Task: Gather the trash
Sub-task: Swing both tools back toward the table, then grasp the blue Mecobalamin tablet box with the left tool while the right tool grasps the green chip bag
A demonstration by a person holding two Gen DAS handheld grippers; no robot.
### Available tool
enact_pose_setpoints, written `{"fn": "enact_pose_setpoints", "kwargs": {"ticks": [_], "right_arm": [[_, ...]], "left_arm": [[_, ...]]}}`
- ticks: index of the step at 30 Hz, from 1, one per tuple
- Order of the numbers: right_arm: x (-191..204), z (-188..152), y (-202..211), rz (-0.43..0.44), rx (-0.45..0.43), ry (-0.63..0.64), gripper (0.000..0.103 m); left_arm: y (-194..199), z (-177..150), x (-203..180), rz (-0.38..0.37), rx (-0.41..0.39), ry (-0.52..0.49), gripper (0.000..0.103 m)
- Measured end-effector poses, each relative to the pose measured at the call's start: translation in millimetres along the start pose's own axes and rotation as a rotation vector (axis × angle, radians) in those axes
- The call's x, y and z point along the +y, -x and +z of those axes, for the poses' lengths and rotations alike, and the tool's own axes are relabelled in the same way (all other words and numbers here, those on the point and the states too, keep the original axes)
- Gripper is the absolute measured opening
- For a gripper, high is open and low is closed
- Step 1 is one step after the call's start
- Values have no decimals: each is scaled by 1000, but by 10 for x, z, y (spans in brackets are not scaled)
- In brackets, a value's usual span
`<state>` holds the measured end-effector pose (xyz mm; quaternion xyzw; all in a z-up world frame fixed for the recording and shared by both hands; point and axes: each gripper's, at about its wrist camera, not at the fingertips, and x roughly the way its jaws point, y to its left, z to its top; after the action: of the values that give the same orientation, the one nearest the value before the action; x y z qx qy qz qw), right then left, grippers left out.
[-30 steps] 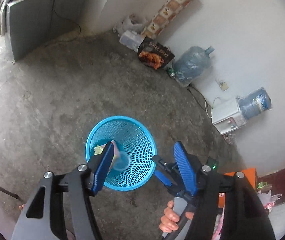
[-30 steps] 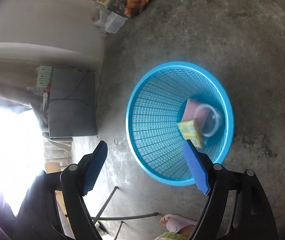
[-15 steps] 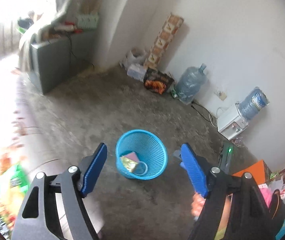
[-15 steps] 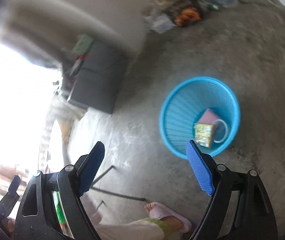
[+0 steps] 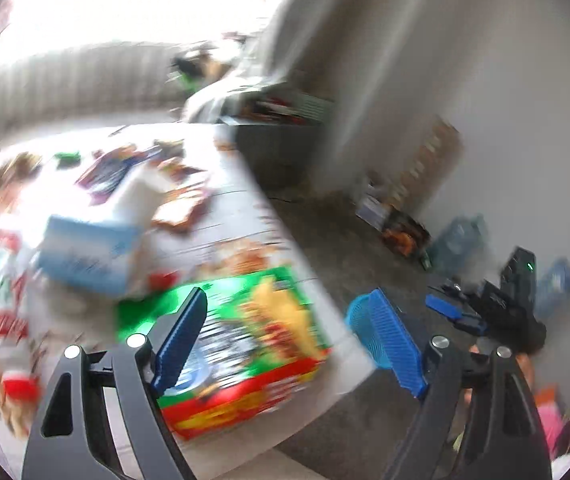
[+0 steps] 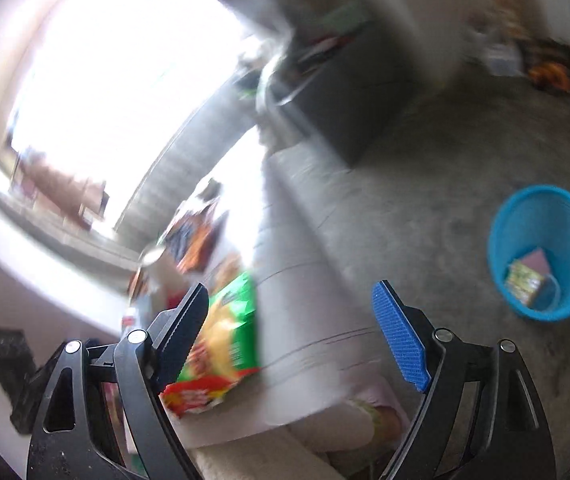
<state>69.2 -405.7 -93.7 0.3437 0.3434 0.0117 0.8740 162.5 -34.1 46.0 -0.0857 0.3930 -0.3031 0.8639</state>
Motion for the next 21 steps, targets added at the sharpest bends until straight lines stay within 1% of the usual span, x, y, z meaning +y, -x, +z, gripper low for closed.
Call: {"fn": "enact_pose_setpoints", "kwargs": {"ticks": [1,2,3,4,7,8,9,10,11,13,15,16,21], "right_arm": [[130,-28,-97,4,24,28,80],[246,-66,-192,21,48,44,80],[317,-104,-258,41,68,50,80],[408,-159,-342,70,95,52,80],[600,-345,-535,120,163,47,80],[644,-403,-589,129,184,49,80],[678,-438,-614,134,197,51,80],[699,-489,-646,136,213,54,80],[708,-528,-670,133,229,54,80],[695,-578,-667,124,245,45,80],[658,-611,-643,119,256,34,80],[731,-637,-649,114,259,33,80],[611,-655,-597,109,284,15,80]], "left_arm": [[19,-8,118,9,1,48,81],[37,-14,332,12,6,128,81],[59,-16,518,6,6,191,81],[48,-10,730,-9,6,277,82],[-84,39,1114,-23,36,467,84],[-160,47,1319,-44,55,552,84],[-235,57,1434,-56,71,608,84],[-279,62,1516,-62,80,643,84],[-374,71,1615,-61,97,700,84],[-532,95,1749,-43,115,794,84],[-662,136,1842,-16,122,843,84],[-697,143,1879,-3,121,863,84],[-854,149,2001,58,123,979,84]]}}
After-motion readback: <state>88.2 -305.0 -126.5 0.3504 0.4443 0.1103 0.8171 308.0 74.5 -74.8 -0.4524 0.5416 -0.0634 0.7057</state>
